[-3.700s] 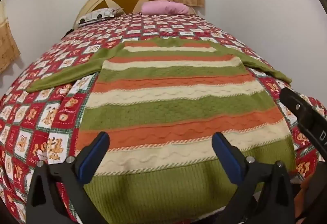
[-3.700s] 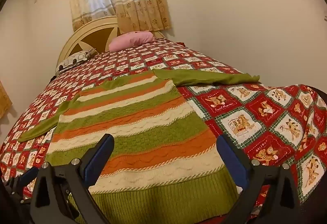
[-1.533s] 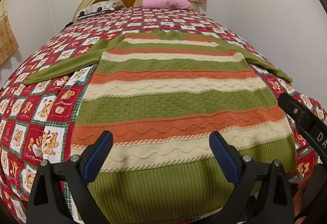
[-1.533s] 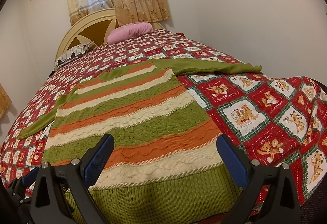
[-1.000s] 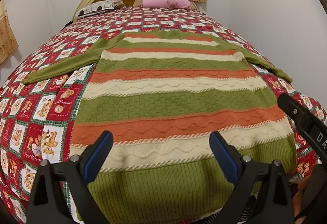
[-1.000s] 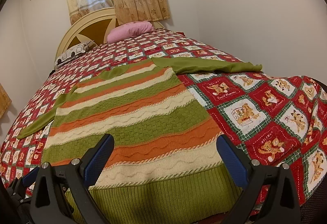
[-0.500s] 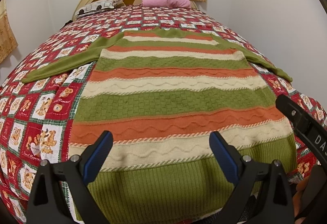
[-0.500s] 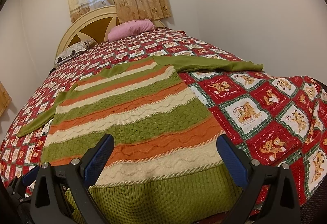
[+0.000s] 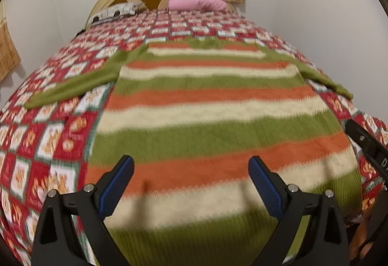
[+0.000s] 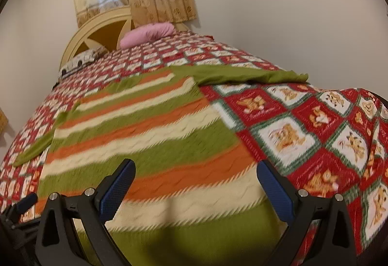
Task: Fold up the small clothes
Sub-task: 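Grasp the green sleeve cuff with the right gripper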
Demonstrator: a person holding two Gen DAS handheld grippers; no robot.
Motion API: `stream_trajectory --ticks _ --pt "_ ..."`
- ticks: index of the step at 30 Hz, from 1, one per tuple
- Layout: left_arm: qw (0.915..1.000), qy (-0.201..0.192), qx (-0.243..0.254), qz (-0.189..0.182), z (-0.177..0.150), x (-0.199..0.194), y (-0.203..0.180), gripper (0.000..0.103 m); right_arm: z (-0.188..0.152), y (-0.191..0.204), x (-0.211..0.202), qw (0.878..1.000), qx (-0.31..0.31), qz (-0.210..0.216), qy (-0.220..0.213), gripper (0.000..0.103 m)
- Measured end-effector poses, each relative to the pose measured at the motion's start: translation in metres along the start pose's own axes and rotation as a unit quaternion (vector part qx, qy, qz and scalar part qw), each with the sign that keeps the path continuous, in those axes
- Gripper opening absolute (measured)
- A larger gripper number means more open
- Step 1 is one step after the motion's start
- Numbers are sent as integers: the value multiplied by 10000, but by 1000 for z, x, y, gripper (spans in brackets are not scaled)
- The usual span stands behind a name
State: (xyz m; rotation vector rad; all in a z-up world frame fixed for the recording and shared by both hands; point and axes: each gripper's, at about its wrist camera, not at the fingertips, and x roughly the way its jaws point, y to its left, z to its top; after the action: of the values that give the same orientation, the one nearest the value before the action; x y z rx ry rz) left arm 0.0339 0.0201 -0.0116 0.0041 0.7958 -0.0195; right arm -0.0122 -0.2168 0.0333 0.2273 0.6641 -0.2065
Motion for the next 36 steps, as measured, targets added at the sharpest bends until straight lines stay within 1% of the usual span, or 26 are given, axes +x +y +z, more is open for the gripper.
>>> stream_trajectory --ticks 2,3,5,6,7,8,10,11,12,14,15,16,17,18,20,21,22,24,27,29,31,32,34,36 --pt "9999 -140 -79 -34 15 5 11 97 12 -18 2 9996 131 58 -250 100" --pt "9998 -185 -124 -14 23 10 16 97 21 -28 4 9993 188 89 -301 100" --pt "9992 -308 -195 155 42 22 29 97 37 -46 11 9990 329 18 -293 99" --pt "9989 -351 -190 258 49 28 34 97 48 -59 14 9985 461 -64 -284 97" --pt "9983 -403 -151 390 59 36 39 97 60 -76 19 9974 649 -168 -267 90" --pt "9979 -446 -124 451 65 42 43 97 74 -93 26 9957 851 -302 -198 88" --pt "9968 -545 -73 586 74 55 50 98 94 -124 42 9912 1281 -333 -54 87" --pt "9963 -571 -63 634 77 64 53 98 105 -145 52 9864 1620 -289 -39 83" --pt "9963 -565 -68 639 78 72 57 98 114 -161 61 9825 1849 -239 -23 81" --pt "9972 -435 -102 604 76 89 62 98 128 -186 78 9756 2189 -174 74 75" --pt "9976 -361 -122 578 73 95 64 98 136 -207 93 9667 2550 -168 152 73" --pt "9981 -197 -188 545 69 105 67 98 142 -223 103 9590 2820 -205 192 72" --pt "9985 -17 -242 495 68 110 69 97 145 -232 109 9550 2948 -224 228 72" --pt "9987 146 -328 367 69 115 73 97 151 -249 120 9475 3172 -233 330 72" --pt "9983 123 -520 245 71 115 78 98 159 -267 135 9368 3456 -285 470 72" --pt "9978 179 -610 210 71 117 80 98 163 -272 142 9340 3515 -341 543 72" --pt "9972 283 -655 231 71 121 82 100 165 -272 145 9346 3485 -400 587 72" --pt "9962 408 -726 260 70 126 82 102 179 -270 163 9404 3287 -440 747 72" --pt "9957 447 -782 201 69 126 82 103 195 -255 184 9522 2890 -525 844 72" --pt "9959 451 -758 212 68 126 81 103 205 -248 210 9593 2542 -760 970 71" --pt "9958 457 -765 202 68 127 84 103 205 -249 235 9580 2417 -904 1253 70" --pt "9958 459 -775 189 68 128 84 103 203 -250 247 9559 2386 -983 1400 60" --pt "9956 462 -792 167 69 129 86 103 197 -256 262 9517 2375 -1081 1616 48" --pt "9956 473 -786 172 68 129 85 103 198 -257 265 9551 2119 -1255 1647 37"
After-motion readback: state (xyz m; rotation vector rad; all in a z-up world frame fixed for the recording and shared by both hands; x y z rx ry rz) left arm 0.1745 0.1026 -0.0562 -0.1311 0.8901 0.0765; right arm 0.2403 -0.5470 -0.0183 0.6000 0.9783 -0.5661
